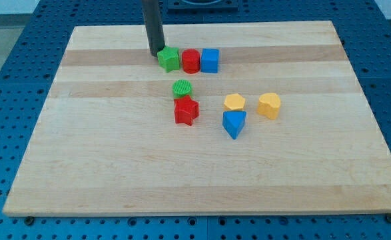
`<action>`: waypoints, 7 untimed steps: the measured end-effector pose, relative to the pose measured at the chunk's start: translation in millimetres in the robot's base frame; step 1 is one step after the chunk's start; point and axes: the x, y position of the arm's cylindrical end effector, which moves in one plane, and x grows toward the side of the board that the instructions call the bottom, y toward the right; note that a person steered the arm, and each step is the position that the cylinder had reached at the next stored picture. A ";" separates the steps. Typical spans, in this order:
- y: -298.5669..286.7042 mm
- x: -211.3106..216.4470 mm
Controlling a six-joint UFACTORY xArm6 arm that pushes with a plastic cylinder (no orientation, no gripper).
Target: Push green star to red circle
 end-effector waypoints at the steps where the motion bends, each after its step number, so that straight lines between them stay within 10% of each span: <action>1: 0.5 0.0; 7: 0.5 11.7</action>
